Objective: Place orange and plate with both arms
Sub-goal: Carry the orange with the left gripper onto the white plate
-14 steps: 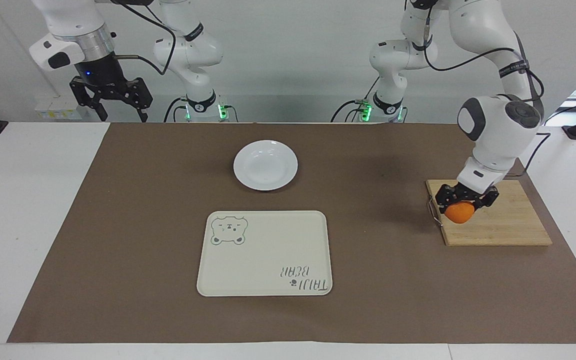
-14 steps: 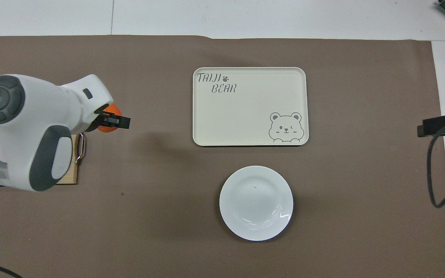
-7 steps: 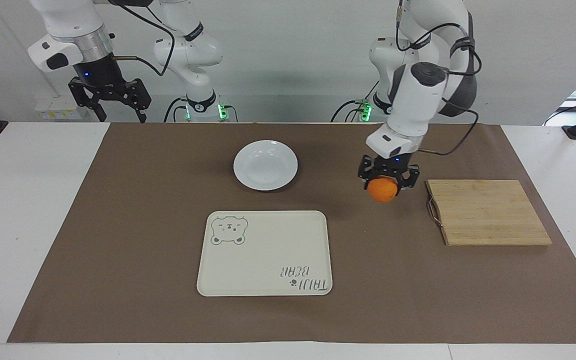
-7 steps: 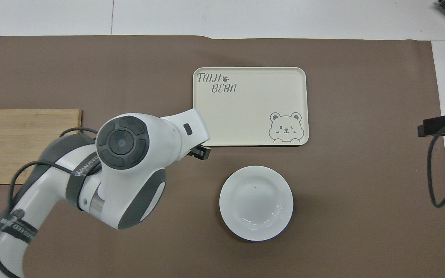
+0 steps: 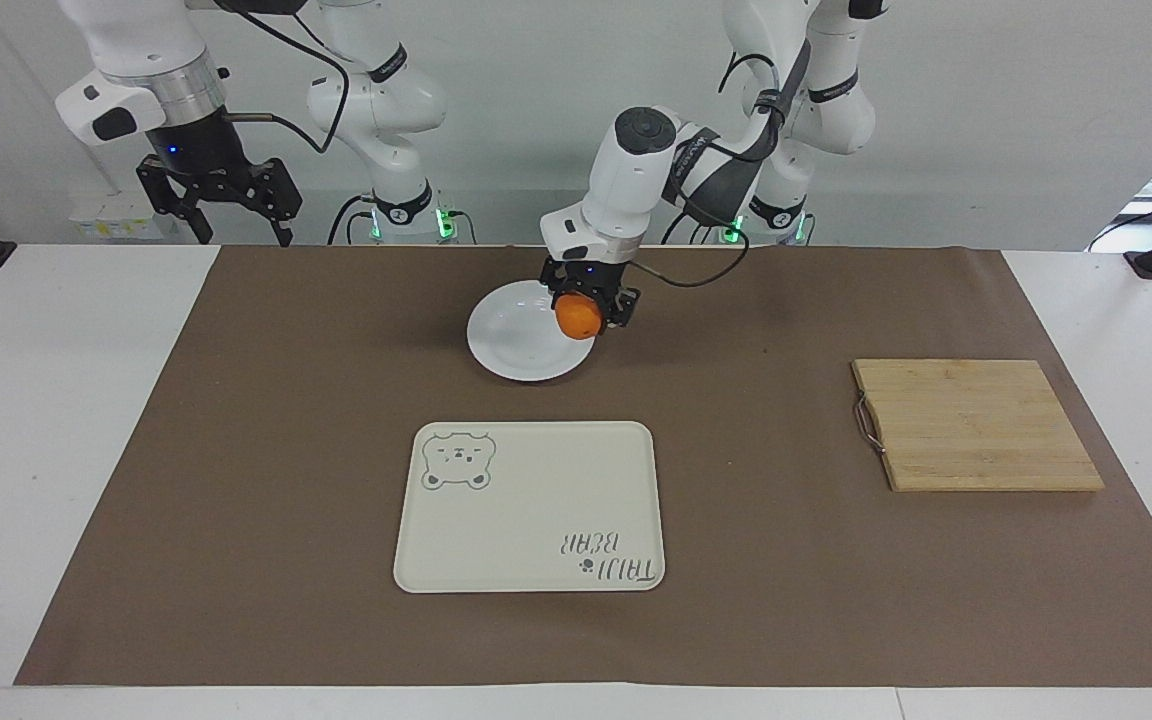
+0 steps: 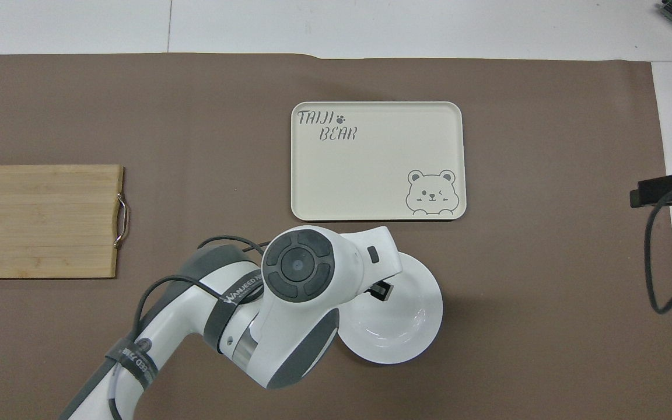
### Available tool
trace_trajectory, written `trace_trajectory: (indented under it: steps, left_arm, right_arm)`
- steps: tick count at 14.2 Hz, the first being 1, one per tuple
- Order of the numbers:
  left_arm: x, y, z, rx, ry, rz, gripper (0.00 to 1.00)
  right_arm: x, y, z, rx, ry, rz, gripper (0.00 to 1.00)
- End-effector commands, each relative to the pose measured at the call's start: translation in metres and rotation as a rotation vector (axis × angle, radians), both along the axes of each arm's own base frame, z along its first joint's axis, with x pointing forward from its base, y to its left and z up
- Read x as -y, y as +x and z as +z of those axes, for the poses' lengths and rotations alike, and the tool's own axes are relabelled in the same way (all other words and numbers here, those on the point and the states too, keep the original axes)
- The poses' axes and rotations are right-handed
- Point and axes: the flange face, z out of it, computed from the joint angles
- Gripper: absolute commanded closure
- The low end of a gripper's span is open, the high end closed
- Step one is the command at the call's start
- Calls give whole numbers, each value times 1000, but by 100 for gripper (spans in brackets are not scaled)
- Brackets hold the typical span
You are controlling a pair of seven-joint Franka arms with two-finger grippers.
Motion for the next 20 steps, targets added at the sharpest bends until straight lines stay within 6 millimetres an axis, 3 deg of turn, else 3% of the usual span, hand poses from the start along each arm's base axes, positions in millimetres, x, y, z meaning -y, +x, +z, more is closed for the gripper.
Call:
trace_trajectory:
  steps: [1, 6, 7, 8, 9, 10, 14, 16, 18, 20]
  left_arm:
    - [31, -14, -28, -36, -22, 37, 100]
    - [67, -46, -87, -53, -14, -18, 100]
    - [65, -44, -94, -52, -13, -13, 100]
    - [63, -41, -95, -55, -10, -7, 85]
    - [61, -40, -97, -53, -8, -12, 30]
    - [63, -45, -99, -51, -1, -25, 0]
    - [61, -43, -99, -49, 0, -21, 0]
    - [51, -29, -83, -32, -16, 5, 0]
    - [24, 8, -57, -1, -47, 76, 0]
    - [-21, 49, -33, 12, -58, 166, 0]
  right_arm:
    - [3, -1, -6, 4, 8, 9, 0]
    - [-5, -2, -10, -6, 45, -21, 0]
    - [-5, -2, -11, -6, 45, -21, 0]
    - [-1, -1, -13, -7, 45, -29, 0]
    - [0, 1, -13, 2, 45, -31, 0]
    - [0, 4, -14, 25, 44, -28, 0]
    - [-14, 3, -32, -10, 98, -12, 0]
    - [-23, 3, -42, -32, 138, -6, 0]
    - [-38, -2, -57, -66, 155, 14, 0]
    - [-47, -7, -73, -103, 235, 8, 0]
